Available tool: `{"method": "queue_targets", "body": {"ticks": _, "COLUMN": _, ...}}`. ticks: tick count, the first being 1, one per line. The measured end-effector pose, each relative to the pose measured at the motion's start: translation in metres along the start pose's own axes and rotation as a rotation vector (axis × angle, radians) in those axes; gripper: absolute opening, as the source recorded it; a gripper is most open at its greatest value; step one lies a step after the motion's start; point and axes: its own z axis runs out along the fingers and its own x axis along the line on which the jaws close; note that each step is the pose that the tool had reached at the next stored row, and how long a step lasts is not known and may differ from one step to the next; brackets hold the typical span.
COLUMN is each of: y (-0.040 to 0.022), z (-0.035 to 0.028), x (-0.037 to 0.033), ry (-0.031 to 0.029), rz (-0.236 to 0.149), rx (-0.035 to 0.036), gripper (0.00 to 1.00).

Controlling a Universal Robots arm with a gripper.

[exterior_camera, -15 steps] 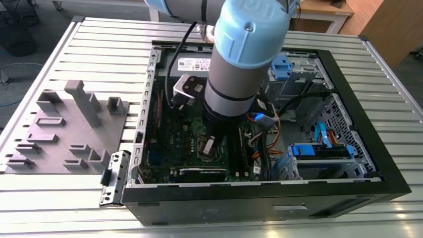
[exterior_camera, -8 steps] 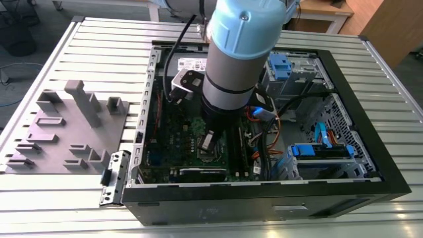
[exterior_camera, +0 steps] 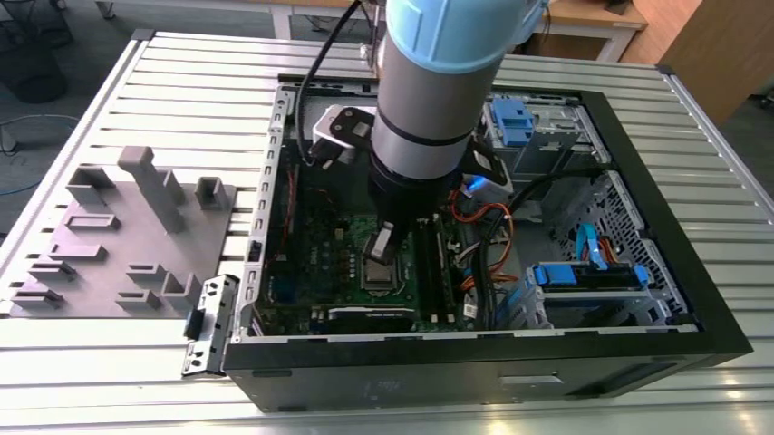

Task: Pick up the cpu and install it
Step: 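Install the first cpu locking lever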

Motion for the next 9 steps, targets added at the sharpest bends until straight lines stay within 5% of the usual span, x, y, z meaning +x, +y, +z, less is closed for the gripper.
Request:
{"method": "queue_targets", "body": {"ticks": 3, "y": 0.0006, "z": -0.0067, "x": -0.0006, "ry": -0.0007, "rz": 0.000, "rx": 0.0013, "gripper": 0.11}}
{"method": "queue_targets", "body": {"ticks": 9, "y": 0.0011, "z": -0.0070, "x": -0.0004, "ry": -0.0008, "rz": 0.000, "rx": 0.0014, "gripper": 0.11}}
